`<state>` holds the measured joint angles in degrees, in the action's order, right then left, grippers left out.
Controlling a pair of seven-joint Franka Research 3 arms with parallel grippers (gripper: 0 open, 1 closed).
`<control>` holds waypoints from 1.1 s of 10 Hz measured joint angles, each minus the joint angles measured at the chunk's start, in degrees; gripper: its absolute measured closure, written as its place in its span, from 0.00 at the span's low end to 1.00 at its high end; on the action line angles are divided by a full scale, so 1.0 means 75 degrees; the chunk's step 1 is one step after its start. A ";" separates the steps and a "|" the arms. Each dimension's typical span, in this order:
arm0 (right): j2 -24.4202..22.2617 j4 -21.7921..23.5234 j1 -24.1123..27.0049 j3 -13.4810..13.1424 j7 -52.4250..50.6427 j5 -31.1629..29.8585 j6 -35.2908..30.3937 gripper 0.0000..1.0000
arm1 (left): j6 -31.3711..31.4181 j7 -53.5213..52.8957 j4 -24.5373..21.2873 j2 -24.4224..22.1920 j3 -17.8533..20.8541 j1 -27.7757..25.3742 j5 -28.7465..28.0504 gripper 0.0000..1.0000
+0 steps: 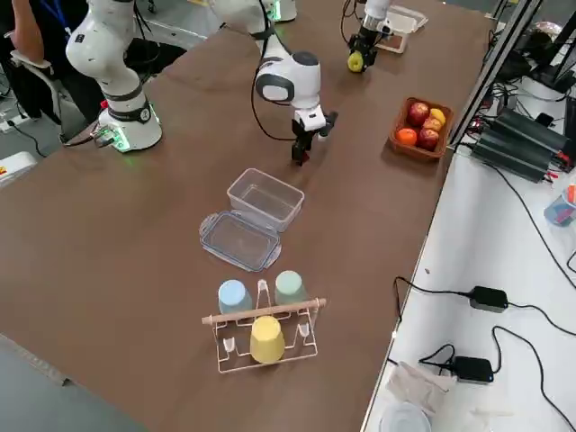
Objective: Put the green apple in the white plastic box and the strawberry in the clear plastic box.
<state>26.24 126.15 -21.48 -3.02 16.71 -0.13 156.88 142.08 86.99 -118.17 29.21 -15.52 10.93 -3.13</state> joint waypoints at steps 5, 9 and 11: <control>-0.0013 -0.0091 0.0008 -0.0034 0.0156 0.0000 -0.0166 0.68 | -0.2213 -0.0537 0.0429 -0.1470 -0.0007 -0.1112 -0.0003 0.07; -0.1064 -0.1325 0.0926 -0.0119 -0.0922 0.0003 -0.3759 0.68 | -0.3357 -0.2576 0.0302 -0.2046 0.0037 -0.2662 -0.0004 0.07; -0.1748 -0.1639 0.1624 -0.0141 -0.2244 0.0021 -0.5004 0.68 | -0.3334 -0.2652 0.0245 -0.1865 0.0057 -0.3127 -0.0425 0.07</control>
<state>13.13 113.86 -9.31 -4.08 -0.13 0.03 119.35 117.07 67.10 -116.33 15.22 -15.09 -12.53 -6.32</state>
